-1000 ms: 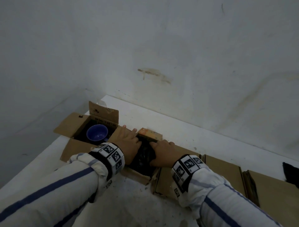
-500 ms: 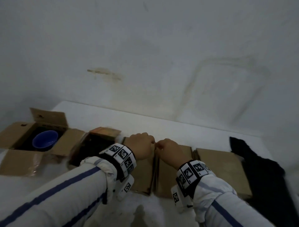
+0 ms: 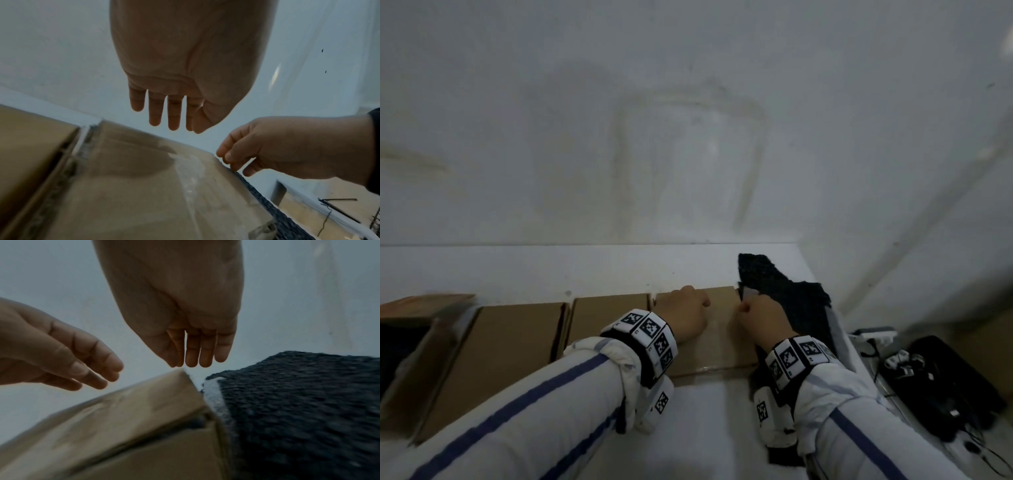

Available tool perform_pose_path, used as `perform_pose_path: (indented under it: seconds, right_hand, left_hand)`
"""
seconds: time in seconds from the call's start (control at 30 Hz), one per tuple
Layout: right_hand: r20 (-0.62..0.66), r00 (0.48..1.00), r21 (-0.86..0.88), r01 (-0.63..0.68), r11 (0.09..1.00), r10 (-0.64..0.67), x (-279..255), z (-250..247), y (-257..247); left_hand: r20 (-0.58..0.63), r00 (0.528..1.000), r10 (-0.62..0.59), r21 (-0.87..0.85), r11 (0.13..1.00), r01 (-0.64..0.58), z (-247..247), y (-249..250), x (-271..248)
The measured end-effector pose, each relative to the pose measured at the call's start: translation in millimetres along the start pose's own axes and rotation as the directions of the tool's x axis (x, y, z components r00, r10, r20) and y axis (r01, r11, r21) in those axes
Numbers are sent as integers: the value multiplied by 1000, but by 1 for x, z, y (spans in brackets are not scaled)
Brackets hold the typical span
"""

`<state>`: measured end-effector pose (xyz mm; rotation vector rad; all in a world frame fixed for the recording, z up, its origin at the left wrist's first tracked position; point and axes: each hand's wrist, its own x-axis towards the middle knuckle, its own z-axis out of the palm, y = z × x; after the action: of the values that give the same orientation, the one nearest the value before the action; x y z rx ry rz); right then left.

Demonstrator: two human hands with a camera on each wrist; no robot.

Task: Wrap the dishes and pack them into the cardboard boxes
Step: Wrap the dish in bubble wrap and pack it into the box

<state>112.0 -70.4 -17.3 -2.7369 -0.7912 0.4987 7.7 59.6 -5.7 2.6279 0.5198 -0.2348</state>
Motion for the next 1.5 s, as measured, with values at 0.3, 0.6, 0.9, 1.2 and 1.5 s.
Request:
perform_pose_path:
  seconds: [0.3, 0.6, 0.9, 1.2, 1.5]
  right_hand:
    - [116, 974, -53, -190, 980, 195, 14, 24, 70]
    - [95, 982, -24, -160, 987, 161, 18, 30, 77]
    - [-47, 990, 283, -117, 952, 136, 5, -2, 75]
    - [-143, 969, 428, 244, 870, -202, -19, -13, 34]
    - [144, 988, 772, -148, 618, 57, -4, -24, 8]
  left_hand:
    - [8, 999, 34, 11, 999, -34, 31, 41, 33]
    - [-71, 997, 38, -21, 999, -40, 43, 43, 35]
    - [-29, 998, 59, -337, 939, -65, 40, 63, 32]
    - [75, 986, -152, -809, 569, 149, 25, 61, 27]
    - [24, 956, -291, -992, 110, 58, -11, 20, -9]
